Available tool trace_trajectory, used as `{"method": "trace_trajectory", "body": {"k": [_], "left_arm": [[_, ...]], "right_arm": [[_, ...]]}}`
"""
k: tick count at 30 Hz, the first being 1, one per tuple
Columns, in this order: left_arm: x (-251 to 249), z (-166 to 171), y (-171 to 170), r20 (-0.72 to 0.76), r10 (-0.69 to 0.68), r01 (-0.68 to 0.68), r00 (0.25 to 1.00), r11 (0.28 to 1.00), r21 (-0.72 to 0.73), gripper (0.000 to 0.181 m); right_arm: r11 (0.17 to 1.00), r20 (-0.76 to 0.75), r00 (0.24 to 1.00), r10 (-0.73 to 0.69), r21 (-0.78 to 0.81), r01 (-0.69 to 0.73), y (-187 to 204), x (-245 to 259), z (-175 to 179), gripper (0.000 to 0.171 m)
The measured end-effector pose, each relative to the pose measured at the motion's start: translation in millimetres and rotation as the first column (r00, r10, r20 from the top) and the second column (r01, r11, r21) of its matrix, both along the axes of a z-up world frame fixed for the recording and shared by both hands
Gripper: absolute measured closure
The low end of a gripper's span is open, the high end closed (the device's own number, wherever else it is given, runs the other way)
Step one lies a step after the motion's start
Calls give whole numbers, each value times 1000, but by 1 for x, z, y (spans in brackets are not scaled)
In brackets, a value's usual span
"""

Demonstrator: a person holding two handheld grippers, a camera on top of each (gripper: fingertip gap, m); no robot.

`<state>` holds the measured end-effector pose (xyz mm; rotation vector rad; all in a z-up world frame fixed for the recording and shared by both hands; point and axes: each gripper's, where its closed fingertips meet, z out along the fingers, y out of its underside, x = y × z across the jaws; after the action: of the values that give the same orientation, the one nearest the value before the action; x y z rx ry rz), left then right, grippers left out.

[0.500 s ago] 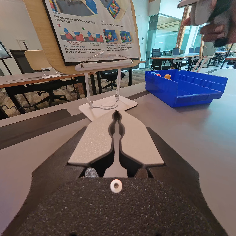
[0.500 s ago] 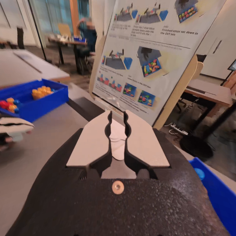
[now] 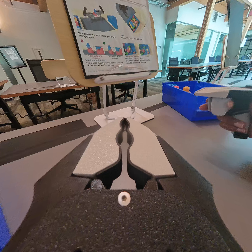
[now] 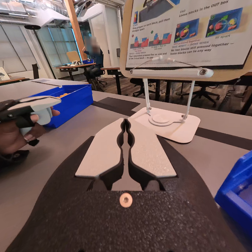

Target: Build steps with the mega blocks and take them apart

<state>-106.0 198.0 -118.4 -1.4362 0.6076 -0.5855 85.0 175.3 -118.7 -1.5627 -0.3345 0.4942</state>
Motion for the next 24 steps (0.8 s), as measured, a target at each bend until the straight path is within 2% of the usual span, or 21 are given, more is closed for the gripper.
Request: {"method": "trace_trajectory", "body": {"k": [2,4,6,9,10,14,16,20,24], "left_arm": [[-4,18,-3,7,-11,11,1000,1000,26,181],[-15,41,-7,-60,-21,24,998,999,43,181],[-46,69,-5,-118,36,-26,992,996,82,181],[-102,84,5,-244,86,-86,966,996,11,181],[-124,83,11,-299,103,-119,949,992,-35,174],[-214,65,42,-535,153,-298,831,934,-196,160],[-250,57,61,-585,177,-380,792,892,-245,159],[-293,13,96,-708,125,-497,695,795,-348,144],[-314,-37,122,-814,19,-556,581,739,-380,138]], "right_arm": [[1000,-4,1000,-21,-6,21,2,5,-1,171],[1000,-11,1000,-17,-16,16,2,5,-3,171],[1000,2,1000,-25,-14,25,2,7,-4,171],[1000,4,1000,-19,-16,19,3,7,-4,171],[1000,4,1000,-15,-17,15,3,6,-4,171],[1000,23,1000,-7,-11,7,3,2,-3,171],[1000,27,1000,0,-13,1,3,0,-4,171],[1000,45,999,-1,-13,2,3,0,-6,171],[1000,14,1000,17,-21,-17,3,0,-5,171]]}}
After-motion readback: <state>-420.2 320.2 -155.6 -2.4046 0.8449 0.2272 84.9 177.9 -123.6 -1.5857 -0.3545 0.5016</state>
